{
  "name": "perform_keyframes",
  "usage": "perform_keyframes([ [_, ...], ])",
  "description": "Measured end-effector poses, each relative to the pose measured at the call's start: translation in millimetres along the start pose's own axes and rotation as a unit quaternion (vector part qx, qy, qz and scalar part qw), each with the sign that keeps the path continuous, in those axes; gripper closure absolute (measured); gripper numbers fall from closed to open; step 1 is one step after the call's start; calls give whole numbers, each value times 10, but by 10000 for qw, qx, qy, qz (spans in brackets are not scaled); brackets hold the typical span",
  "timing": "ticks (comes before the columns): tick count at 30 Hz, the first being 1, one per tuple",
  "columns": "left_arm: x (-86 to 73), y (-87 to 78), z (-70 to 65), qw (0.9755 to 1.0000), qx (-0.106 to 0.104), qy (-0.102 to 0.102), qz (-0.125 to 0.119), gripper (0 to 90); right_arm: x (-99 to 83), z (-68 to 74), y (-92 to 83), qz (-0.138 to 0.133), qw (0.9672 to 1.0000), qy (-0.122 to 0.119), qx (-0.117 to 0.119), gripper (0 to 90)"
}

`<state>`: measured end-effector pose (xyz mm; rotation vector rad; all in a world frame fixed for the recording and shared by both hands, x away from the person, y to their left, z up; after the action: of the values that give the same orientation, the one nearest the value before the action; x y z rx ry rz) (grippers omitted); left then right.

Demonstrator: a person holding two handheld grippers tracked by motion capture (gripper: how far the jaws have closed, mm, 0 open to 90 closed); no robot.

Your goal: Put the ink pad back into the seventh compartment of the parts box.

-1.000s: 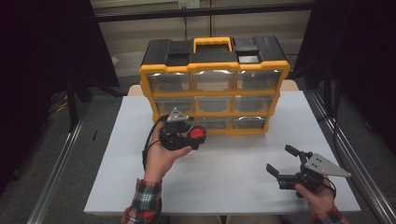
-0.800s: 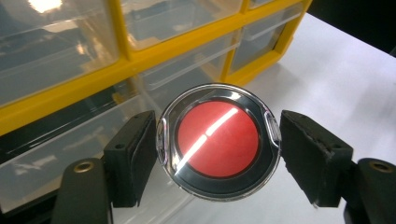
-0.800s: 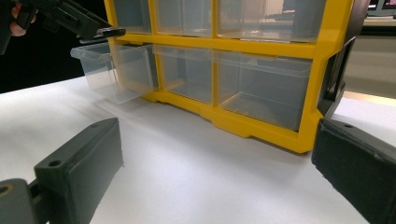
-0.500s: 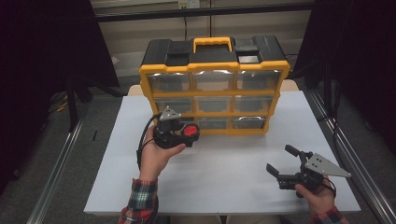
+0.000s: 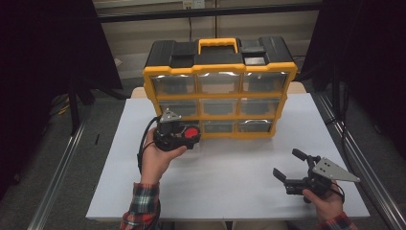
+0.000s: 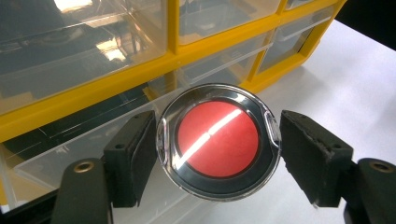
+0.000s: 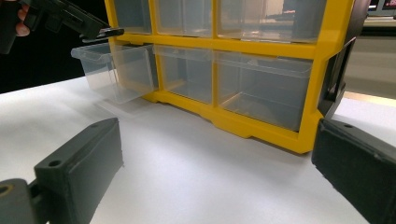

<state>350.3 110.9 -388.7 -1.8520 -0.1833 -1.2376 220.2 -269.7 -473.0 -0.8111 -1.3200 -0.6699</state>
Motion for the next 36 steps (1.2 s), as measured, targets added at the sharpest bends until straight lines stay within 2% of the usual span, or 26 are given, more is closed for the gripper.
perform_keyframes([
  [10, 15, -25, 67, 9999, 84, -48, -49, 297, -1, 0, 2, -3, 10000, -8, 11, 16],
  [12, 19, -39, 86, 9999, 111, -9, -5, 296, -1, 0, 3, -9, 10000, -9, 16, 16],
  [14, 21, -38, 97, 9998, 127, -75, -96, 297, 0, 0, 3, -12, 10000, -6, 19, 16],
  [15, 23, -48, 111, 9999, 145, -30, -34, 296, -1, 0, 3, -11, 10000, -4, 16, 16],
  [20, 26, -50, 138, 9998, 215, -10, -57, 296, -1, 0, 2, -4, 10000, -7, 7, 16],
  [27, -4, -20, 176, 9996, 253, -78, -38, 297, 0, 0, 1, -14, 10000, 17, 7, 16],
  [32, -21, -9, 200, 9993, 357, -65, 39, 297, 0, -1, 2, -15, 10000, 11, 12, 16],
  [36, -41, 8, 232, 9994, 343, -97, 12, 297, -1, -1, -1, -7, 10000, 19, 9, 16],
])
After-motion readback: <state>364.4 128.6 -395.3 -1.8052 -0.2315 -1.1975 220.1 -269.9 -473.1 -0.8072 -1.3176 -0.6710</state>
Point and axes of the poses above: each handheld gripper's, and its own axes: y roughly forward along the jaws, x roughly out of its top, z roughly to its left, the point moved 2 cm from there along y, roughly forward along the jaws, and after that the axes turned 1 degree about -z, right-handed, at the moved point
